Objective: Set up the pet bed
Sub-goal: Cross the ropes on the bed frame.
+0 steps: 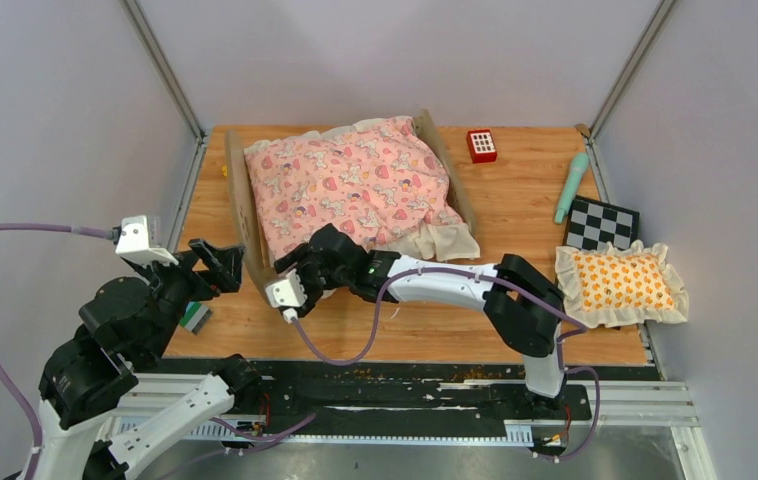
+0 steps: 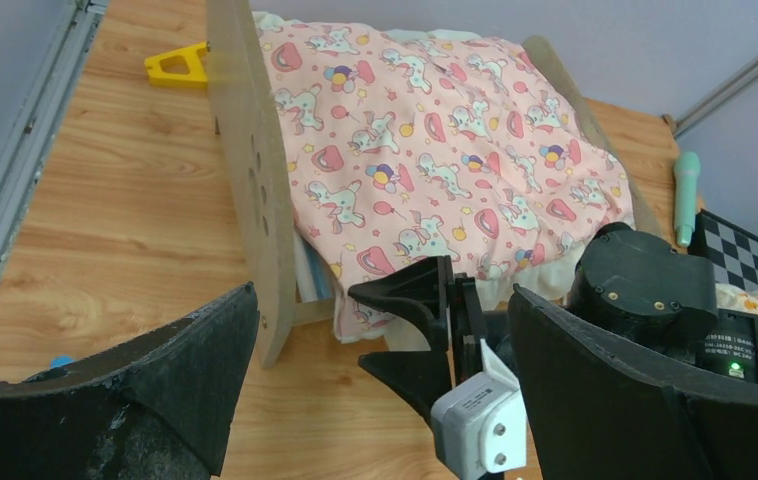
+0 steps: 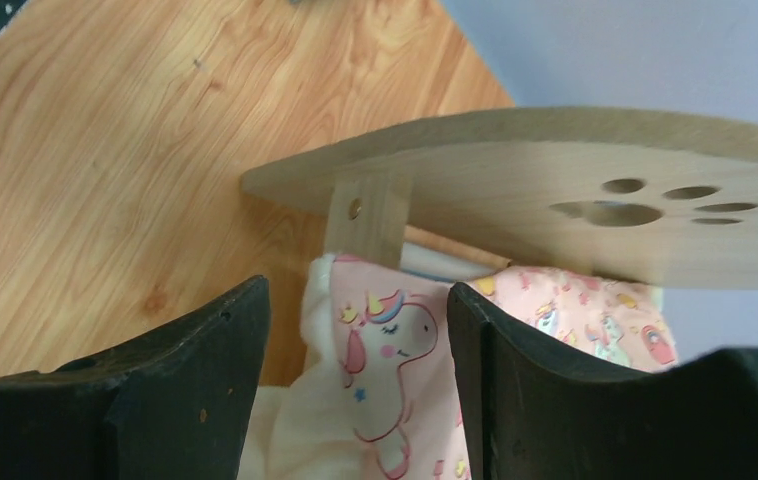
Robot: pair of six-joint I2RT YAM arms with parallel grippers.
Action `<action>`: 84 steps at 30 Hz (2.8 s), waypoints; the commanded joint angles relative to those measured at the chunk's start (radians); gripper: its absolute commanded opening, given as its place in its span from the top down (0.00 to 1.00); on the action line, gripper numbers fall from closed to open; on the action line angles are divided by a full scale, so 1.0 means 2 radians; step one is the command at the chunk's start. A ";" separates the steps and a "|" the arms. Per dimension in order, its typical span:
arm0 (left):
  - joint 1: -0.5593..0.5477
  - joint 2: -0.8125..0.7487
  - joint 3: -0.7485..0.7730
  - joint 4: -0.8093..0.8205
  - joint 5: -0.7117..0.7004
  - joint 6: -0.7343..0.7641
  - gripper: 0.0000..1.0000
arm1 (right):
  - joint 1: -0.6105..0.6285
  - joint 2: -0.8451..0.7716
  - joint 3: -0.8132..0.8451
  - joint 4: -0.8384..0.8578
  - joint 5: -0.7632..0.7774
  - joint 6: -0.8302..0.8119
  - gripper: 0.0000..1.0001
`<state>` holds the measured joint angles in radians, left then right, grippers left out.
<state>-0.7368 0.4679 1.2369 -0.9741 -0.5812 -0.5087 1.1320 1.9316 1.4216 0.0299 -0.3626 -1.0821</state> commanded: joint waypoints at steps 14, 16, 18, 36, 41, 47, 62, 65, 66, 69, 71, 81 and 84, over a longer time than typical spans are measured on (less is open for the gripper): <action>0.002 -0.016 -0.012 0.017 -0.001 0.011 0.00 | -0.040 -0.012 0.018 0.088 0.012 0.188 1.00; 0.002 -0.019 -0.011 0.016 -0.008 0.018 0.00 | -0.059 -0.029 -0.001 0.124 -0.016 0.254 1.00; 0.002 -0.021 -0.015 0.020 -0.014 0.028 0.00 | -0.088 -0.042 -0.016 0.160 -0.037 0.323 1.00; 0.003 0.088 -0.093 0.148 0.049 0.119 0.16 | -0.245 -0.025 -0.085 0.349 -0.134 0.653 1.00; 0.004 0.164 -0.105 0.205 0.078 0.148 0.22 | -0.266 -0.024 -0.082 0.343 -0.120 0.675 1.00; 0.039 0.255 -0.097 0.265 0.143 0.170 0.19 | -0.284 -0.023 -0.073 0.319 -0.115 0.683 1.00; 0.125 0.392 -0.093 0.366 0.236 0.202 0.26 | -0.302 -0.012 -0.071 0.342 -0.144 0.727 1.00; 0.128 0.411 -0.090 0.377 0.240 0.200 0.32 | -0.303 -0.013 -0.070 0.341 -0.148 0.728 1.00; 0.130 0.416 -0.090 0.380 0.240 0.199 0.33 | -0.303 -0.013 -0.069 0.341 -0.149 0.728 1.00; 0.135 0.429 -0.093 0.387 0.242 0.194 0.36 | -0.302 -0.013 -0.068 0.341 -0.153 0.730 1.00; 0.136 0.433 -0.097 0.394 0.230 0.191 0.36 | -0.303 -0.014 -0.070 0.343 -0.154 0.731 1.00; 0.149 0.440 -0.112 0.416 0.212 0.190 0.50 | -0.303 -0.015 -0.076 0.346 -0.161 0.735 1.00; 0.149 0.431 -0.116 0.414 0.236 0.185 0.77 | -0.302 -0.017 -0.074 0.345 -0.159 0.732 1.00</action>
<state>-0.4496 1.3430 1.0172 -0.1963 -0.1402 -0.1310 0.5350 1.9003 1.2568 0.6716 -0.6624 0.3733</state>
